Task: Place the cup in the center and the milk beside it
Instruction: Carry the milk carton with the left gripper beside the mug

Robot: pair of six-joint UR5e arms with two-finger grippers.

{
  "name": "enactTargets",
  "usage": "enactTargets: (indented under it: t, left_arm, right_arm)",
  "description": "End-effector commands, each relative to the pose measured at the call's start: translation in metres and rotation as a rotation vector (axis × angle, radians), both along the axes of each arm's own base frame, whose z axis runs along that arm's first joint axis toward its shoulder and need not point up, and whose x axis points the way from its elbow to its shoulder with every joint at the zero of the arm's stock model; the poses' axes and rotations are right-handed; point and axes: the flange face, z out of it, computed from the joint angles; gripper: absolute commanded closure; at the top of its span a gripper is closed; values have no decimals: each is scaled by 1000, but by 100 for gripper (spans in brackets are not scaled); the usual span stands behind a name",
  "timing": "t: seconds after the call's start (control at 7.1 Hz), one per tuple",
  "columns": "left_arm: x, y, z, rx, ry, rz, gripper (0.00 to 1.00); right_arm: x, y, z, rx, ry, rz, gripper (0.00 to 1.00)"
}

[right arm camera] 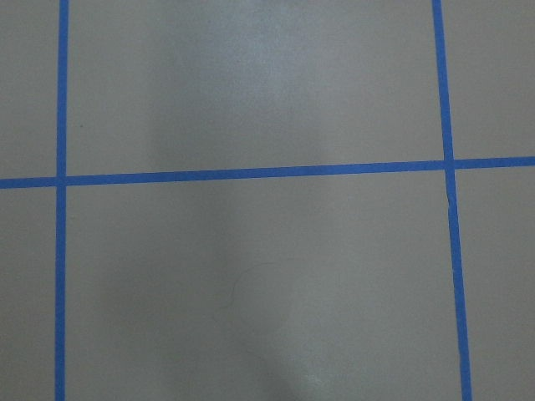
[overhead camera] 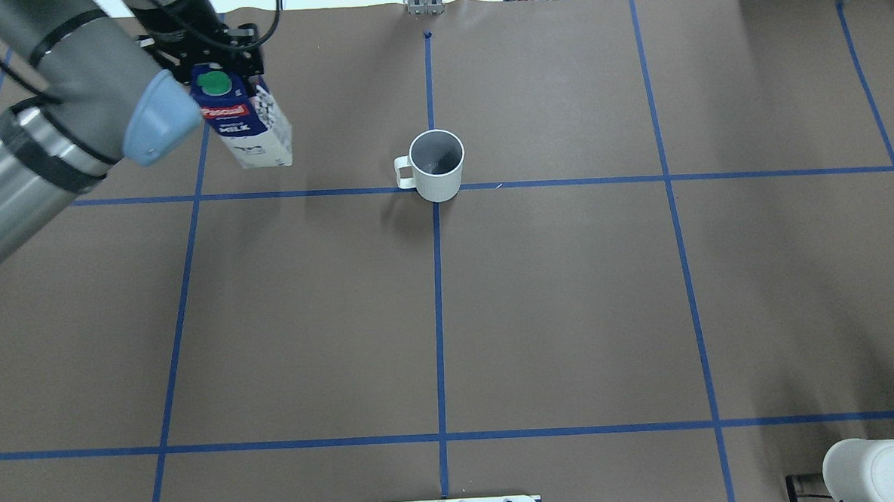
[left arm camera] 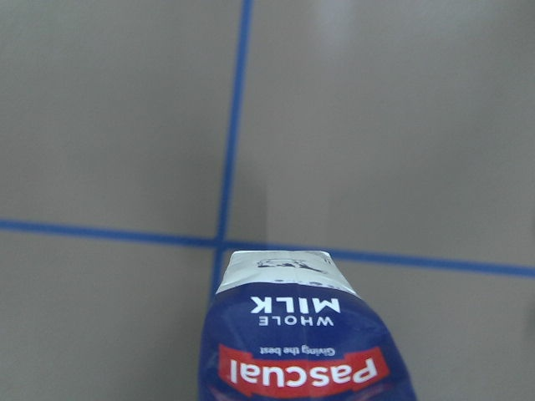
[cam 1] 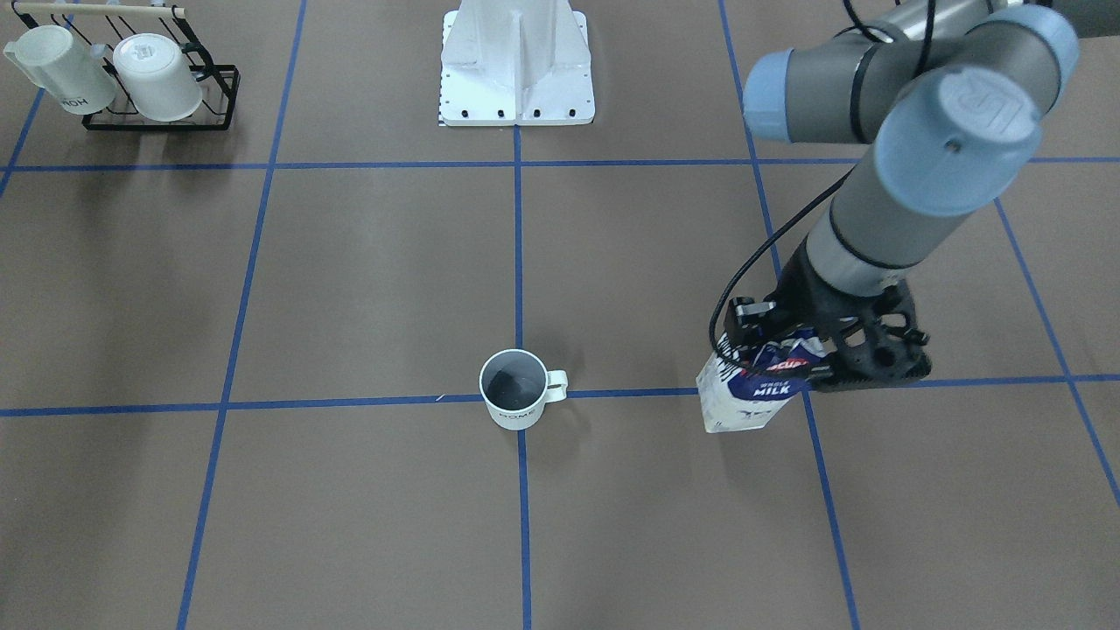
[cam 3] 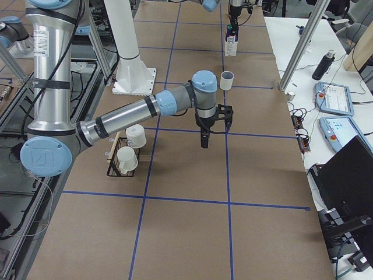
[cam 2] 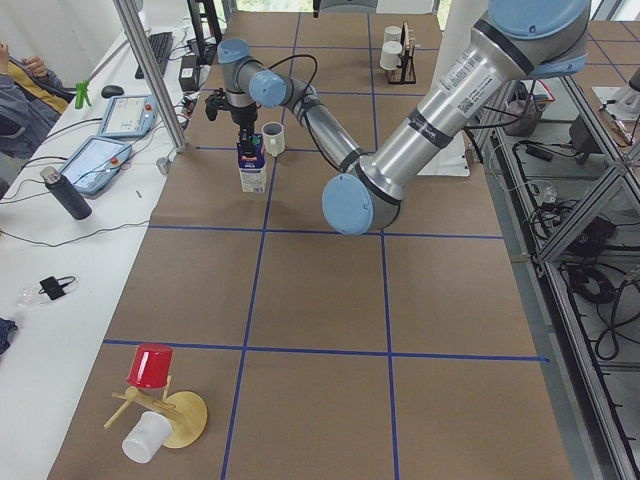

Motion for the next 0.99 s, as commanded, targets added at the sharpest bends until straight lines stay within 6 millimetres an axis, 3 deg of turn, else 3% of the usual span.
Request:
enactTargets:
  t: [0.0,0.14,0.42,0.56,0.7,0.85]
  left_arm:
    - [71,-31,-52,22,40,18,67]
    - [79,-31,-54,41,54,24,67]
    - [122,-23,-80,41,30,2,67]
    - [124,-19,-89,37,34,-1,67]
    - [141,-7,-83,24,27,16,65]
    - [141,-7,-81,20,25,15,60]
  right_arm:
    - [0,0,1,-1,1,-2,0]
    - [0,1,2,-2,1,-2,0]
    - [0,0,1,-2,-1,-1,0]
    - [0,0,2,-3,1,-1,0]
    - [0,0,1,-2,-1,-1,0]
    - [0,0,1,-2,1,-1,0]
